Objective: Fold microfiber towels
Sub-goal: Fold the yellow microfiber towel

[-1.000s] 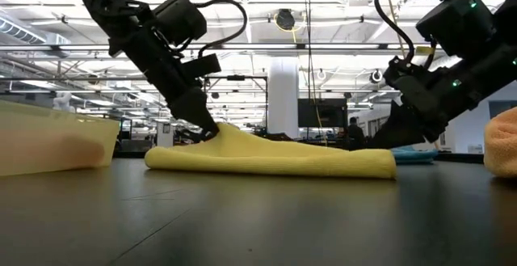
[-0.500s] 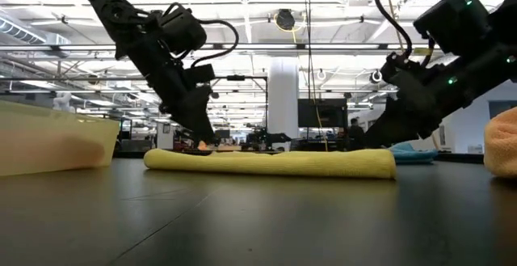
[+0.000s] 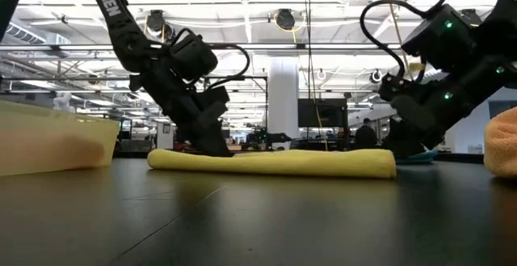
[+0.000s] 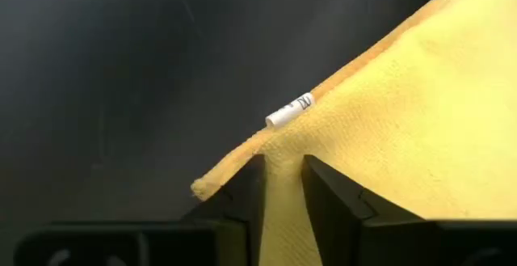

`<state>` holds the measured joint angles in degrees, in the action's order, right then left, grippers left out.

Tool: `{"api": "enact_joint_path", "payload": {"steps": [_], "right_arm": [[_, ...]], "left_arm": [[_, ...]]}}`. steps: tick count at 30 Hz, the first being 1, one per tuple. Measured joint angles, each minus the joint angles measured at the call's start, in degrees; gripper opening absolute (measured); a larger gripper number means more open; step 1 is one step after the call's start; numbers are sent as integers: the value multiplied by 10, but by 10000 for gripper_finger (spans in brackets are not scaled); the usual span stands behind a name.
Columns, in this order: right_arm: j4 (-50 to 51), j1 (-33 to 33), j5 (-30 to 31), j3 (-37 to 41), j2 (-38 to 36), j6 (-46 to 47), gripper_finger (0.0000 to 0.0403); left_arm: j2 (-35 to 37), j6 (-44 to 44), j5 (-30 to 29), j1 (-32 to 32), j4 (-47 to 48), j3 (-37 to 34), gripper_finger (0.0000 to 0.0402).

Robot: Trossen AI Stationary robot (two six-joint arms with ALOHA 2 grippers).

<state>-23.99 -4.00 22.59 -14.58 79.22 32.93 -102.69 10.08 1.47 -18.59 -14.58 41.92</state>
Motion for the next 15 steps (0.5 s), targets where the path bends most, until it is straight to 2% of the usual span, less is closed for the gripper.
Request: {"api": "enact_joint_path", "payload": {"steps": [2,4,9,11,15], "right_arm": [[3,2,15,0,1,-10,1],[10,0,56,0,-1,-13,2],[1,-25,118,0,-28,-20,1],[-20,-37,114,0,-36,-28,1],[-101,-50,11,-1,-30,-46,0]], "left_arm": [[-3,-7,0,-3,-1,0,74],[4,-11,0,-4,5,0,65],[65,-13,-1,1,20,-3,49],[92,-10,1,5,22,-2,44],[105,-9,46,21,4,-2,28]]}}
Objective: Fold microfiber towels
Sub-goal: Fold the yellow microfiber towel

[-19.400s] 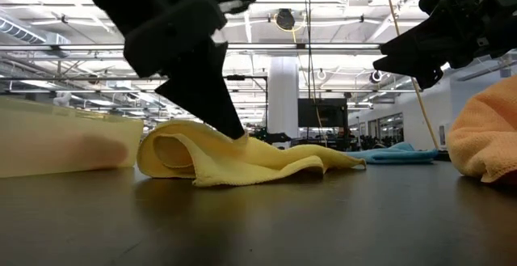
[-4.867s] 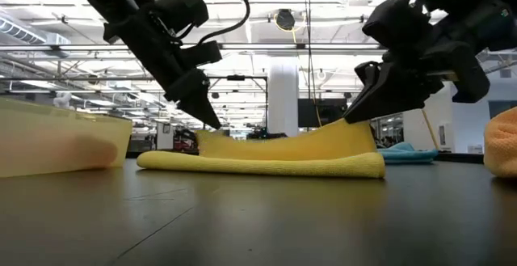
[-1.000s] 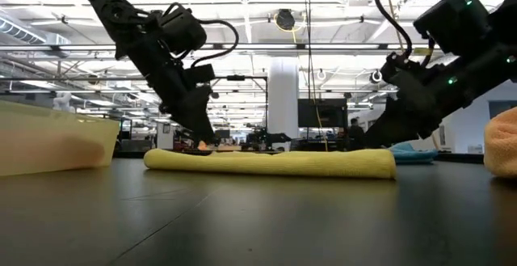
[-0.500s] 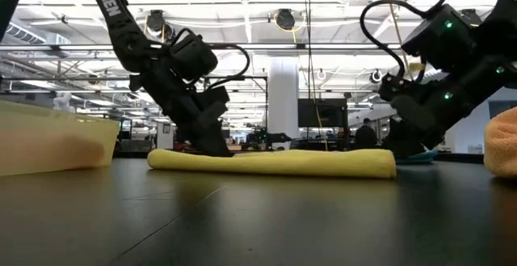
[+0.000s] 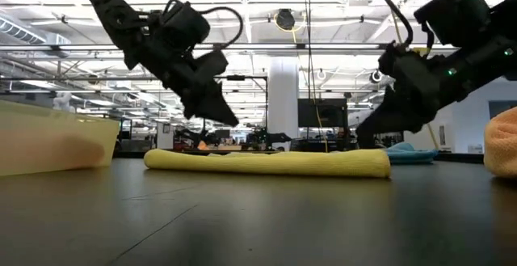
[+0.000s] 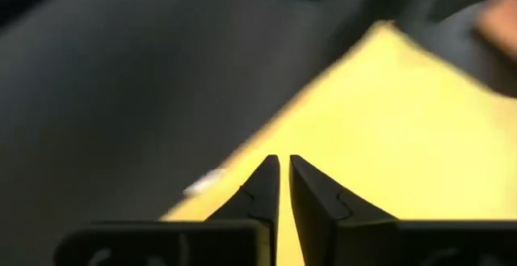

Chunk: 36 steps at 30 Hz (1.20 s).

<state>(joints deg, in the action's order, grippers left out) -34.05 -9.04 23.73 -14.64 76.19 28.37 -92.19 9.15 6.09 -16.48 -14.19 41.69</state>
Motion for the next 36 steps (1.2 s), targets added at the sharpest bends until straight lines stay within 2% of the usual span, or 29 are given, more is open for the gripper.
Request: {"api": "enact_joint_path", "payload": {"steps": [2,5,8,12,17,22,25,29,33,36], "right_arm": [[-12,0,-26,-7,16,-6,0],[-4,12,-29,-11,50,2,0],[0,26,-29,-10,94,16,0],[8,35,-22,-13,119,37,0],[59,17,-23,-14,88,60,0],[138,-7,-25,-17,38,98,0],[123,-28,-32,-14,15,88,0],[47,-45,-32,-17,7,59,0],[65,-38,-30,-15,25,56,0],[80,-29,-29,-16,51,57,0]], "left_arm": [[-11,-6,13,8,-23,1,16],[-50,-10,-36,14,-30,1,4],[-95,-1,-81,8,-54,1,14],[-133,3,-80,-5,-61,2,19],[-127,-8,-86,-12,-57,2,4],[-96,-30,-91,-9,-59,7,17],[-77,-29,-72,5,-72,24,20],[-68,-27,-32,39,-70,40,12],[-74,-18,-6,88,-52,41,6],[-81,-19,-23,116,3,39,16]]}}
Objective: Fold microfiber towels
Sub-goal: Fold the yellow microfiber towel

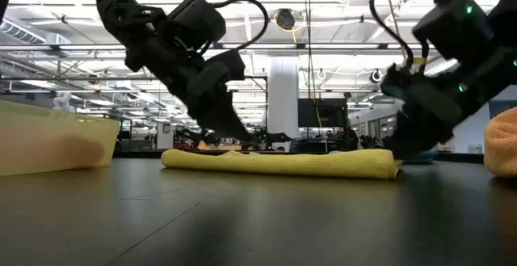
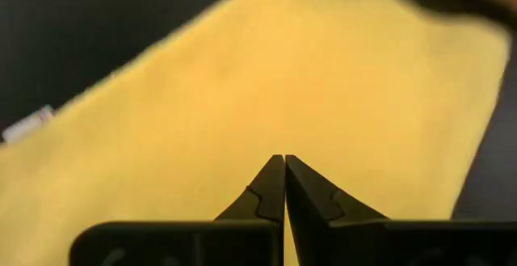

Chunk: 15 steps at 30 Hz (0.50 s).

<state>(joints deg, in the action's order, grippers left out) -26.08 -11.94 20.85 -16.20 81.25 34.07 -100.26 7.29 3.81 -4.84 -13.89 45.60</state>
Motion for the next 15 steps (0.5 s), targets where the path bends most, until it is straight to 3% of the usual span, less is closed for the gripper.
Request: {"api": "enact_joint_path", "payload": {"steps": [6,15], "right_arm": [[23,-31,15,-2,7,23,0],[33,-152,19,-41,1,60,0]], "left_arm": [[-7,-53,-86,5,103,0,6],[5,-165,-161,-20,108,1,24]]}}
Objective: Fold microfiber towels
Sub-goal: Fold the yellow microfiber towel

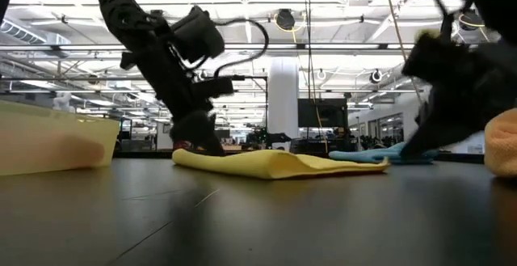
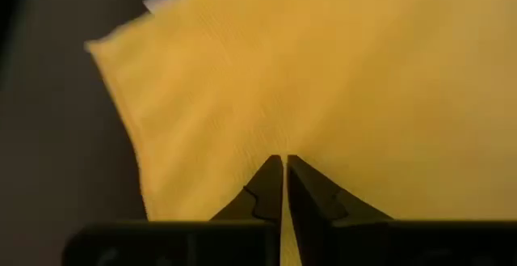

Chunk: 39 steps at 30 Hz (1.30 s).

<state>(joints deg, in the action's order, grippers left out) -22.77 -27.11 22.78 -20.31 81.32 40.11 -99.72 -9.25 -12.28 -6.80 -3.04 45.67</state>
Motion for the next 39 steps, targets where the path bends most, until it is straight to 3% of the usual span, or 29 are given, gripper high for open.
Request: {"api": "enact_joint_path", "payload": {"steps": [3,8,11,19,24,33,39], "right_arm": [[-5,-20,37,-28,0,-32,0],[-24,6,41,-54,5,-80,0],[-45,35,25,-55,25,-95,0],[-68,114,-16,-54,101,-108,0],[-67,134,-60,-54,122,-105,0],[-12,82,-51,-53,85,-56,0],[-106,59,-51,-55,83,-79,0]], "left_arm": [[21,31,21,5,-17,8,22],[22,81,165,36,-73,7,4],[-1,82,209,76,-119,9,9],[-93,85,164,160,-273,8,6],[-112,90,178,174,-261,8,13],[-91,91,213,189,-208,8,9],[-39,120,222,191,-210,8,11]]}}
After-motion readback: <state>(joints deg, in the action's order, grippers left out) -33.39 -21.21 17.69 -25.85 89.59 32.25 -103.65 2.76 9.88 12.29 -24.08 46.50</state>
